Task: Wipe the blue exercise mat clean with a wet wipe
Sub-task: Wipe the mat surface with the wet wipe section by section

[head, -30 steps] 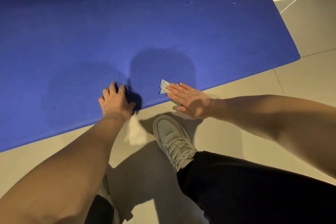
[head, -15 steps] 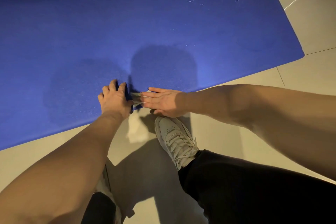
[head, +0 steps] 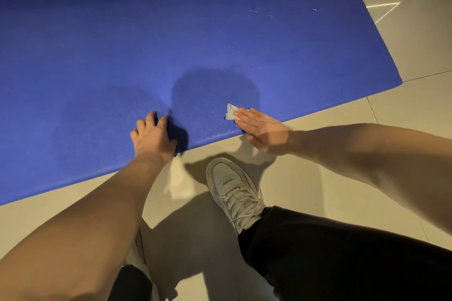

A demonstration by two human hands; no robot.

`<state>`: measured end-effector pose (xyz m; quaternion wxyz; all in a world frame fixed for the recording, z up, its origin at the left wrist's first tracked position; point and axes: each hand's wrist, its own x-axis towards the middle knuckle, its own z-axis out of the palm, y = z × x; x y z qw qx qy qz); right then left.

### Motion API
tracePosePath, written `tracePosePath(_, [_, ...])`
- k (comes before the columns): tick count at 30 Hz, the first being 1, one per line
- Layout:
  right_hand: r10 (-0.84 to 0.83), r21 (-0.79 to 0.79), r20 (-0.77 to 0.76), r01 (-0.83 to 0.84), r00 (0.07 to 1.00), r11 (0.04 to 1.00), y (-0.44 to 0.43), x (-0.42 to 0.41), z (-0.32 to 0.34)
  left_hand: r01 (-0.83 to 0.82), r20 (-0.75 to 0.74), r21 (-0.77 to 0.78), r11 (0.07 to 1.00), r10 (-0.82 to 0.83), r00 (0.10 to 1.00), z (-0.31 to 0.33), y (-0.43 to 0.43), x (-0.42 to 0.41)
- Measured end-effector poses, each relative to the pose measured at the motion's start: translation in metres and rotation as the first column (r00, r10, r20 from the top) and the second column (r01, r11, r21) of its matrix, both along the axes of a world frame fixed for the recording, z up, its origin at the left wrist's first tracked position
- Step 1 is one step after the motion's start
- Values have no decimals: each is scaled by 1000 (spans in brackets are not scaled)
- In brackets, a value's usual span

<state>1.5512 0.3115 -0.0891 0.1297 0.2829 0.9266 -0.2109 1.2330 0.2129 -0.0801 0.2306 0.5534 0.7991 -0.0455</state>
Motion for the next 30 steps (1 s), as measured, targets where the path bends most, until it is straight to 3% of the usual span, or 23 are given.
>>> tracePosePath(3, [-172,-70,-91,166,981,984,-11,-32,0,2,7,1,1000,-2,1000,1,2,4])
tracePosePath(5, [-342,-151,-204,316,917,937,-13,-58,9,-2,26,22,1000,2,1000,3,4,7])
tracePosePath(8, [-687,-398,-247,574,683,715,-11,-92,23,-40,113,119,992,27,993,8,9,13])
tracePosePath(10, [-769,-499,-261,601,583,624,-5,-108,28,-91,184,163,982,61,981,13,14,19])
tracePosePath(14, [-835,-624,-218,586,505,517,6,-126,35,-232,328,175,957,165,930,29,29,29])
tracePosePath(21, [-862,-747,-122,526,493,407,6,-128,45,-395,641,38,918,280,715,40,41,37])
tracePosePath(24, [-868,-741,-67,558,492,373,8,-124,51,-332,558,7,943,271,784,49,46,37])
tracePosePath(26, [-856,-685,-40,609,516,399,11,-121,52,-303,504,9,953,257,825,53,48,40])
tracePosePath(28, [-838,-548,-31,692,544,469,16,-120,53,-321,503,4,947,276,819,56,50,42])
tracePosePath(30, [-868,-513,12,748,496,421,21,-121,56,-332,492,13,943,283,824,58,52,45])
